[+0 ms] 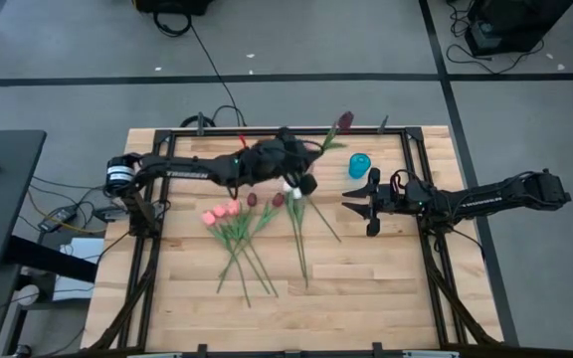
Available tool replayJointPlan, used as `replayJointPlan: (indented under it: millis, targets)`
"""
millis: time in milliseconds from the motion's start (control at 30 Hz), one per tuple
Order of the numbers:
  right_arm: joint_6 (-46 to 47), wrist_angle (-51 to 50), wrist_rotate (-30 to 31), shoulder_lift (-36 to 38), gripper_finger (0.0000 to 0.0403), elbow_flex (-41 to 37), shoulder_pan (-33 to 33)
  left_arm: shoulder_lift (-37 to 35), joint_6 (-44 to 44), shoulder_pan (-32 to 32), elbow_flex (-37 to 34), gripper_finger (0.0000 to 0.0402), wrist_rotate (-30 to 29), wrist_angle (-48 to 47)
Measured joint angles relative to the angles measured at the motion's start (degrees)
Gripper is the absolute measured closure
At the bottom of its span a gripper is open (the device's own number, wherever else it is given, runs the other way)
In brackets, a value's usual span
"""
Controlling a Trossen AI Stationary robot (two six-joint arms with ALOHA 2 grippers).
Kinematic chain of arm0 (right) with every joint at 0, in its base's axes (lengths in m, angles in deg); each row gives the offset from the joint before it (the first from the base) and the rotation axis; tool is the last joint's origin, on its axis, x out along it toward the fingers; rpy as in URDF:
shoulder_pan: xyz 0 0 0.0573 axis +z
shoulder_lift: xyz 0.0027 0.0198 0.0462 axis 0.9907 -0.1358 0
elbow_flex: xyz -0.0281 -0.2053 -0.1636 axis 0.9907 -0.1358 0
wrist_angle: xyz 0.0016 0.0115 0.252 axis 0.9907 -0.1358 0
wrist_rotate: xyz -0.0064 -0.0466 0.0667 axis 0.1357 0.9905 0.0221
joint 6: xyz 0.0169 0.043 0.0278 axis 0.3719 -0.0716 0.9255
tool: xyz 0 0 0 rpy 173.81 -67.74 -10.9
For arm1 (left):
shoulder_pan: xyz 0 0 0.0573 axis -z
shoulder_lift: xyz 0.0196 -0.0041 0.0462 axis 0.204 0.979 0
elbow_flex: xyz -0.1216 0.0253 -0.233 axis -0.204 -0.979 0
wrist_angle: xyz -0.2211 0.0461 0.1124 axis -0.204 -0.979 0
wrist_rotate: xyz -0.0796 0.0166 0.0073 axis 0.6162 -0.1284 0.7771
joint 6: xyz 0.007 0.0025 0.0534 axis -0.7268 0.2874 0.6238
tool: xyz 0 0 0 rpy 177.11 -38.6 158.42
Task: Sort flowers into vase by color
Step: Put the right dark red flower into the pink vase
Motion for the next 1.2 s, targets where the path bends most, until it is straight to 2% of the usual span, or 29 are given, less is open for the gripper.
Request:
replayJointPlan:
  millis: [167, 433, 667, 800, 1200]
  targets:
    - [-0.1, 0.0, 0.0, 0.1, 0.027, 0.0, 0.0, 3.5, 3.3, -5.0, 0.0, 0.0399, 3.8, 11.9]
    - [-0.1, -1.9, 0.0, 0.1, 0.027, 0.0, -0.9, 4.6, -1.8, -9.7, 0.0, 0.0398, 13.1, 18.7]
    - [1.5, -3.1, 0.0, 0.1, 0.027, 0.0, -1.5, 4.5, -2.5, -10.9, 0.0, 0.0398, 16.0, 19.4]
    - [1.9, -4.1, 0.0, 0.1, 0.027, 0.0, -1.5, 2.0, -2.7, -12.5, 0.0, 0.0399, 19.3, 17.9]
    - [1.9, -3.8, 0.0, 0.1, 0.027, 0.0, -1.5, 1.8, -2.1, -14.6, 0.0, 0.0398, 19.1, 14.8]
